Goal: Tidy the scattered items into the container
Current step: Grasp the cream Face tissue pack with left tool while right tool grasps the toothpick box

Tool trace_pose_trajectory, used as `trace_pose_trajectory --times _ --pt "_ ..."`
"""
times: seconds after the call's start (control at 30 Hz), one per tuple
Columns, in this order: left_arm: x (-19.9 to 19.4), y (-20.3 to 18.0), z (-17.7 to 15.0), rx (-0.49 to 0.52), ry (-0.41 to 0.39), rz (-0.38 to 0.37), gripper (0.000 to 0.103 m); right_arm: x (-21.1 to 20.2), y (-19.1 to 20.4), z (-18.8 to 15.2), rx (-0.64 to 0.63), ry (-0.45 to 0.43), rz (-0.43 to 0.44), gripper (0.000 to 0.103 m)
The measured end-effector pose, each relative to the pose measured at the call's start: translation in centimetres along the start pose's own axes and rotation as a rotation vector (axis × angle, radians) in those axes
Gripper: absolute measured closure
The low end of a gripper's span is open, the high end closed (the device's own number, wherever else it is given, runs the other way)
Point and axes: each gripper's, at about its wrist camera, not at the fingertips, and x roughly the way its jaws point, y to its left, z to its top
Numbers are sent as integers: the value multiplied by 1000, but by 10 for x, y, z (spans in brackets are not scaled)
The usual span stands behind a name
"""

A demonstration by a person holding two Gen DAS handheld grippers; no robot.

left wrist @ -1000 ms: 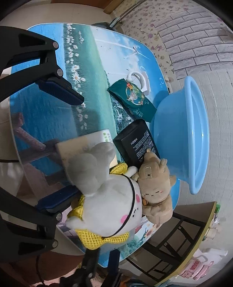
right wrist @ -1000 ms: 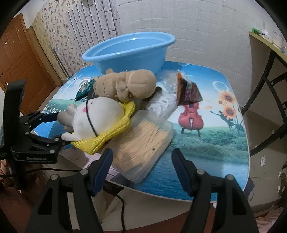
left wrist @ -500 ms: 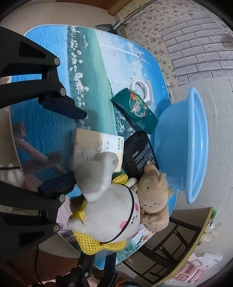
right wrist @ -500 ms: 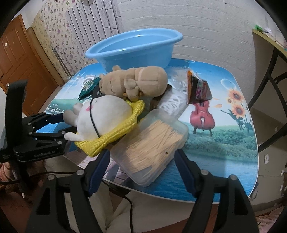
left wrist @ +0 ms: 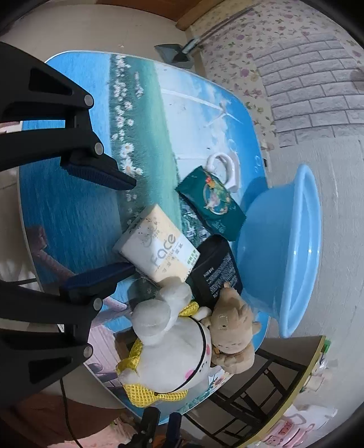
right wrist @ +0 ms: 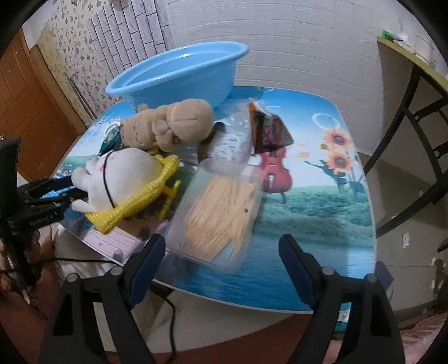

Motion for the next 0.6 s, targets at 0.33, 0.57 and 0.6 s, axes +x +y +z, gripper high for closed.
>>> trace_pose_trajectory --times 0.33,0.57,0.6 --pt "13 -3 15 55 -3 -9 37 5 5 10 19 -18 20 19" --pt "24 -8 23 87 -10 -27 43 16 6 15 20 -13 15 19" --pt "24 -7 23 82 -10 -26 43 16 5 15 25 -19 14 19"
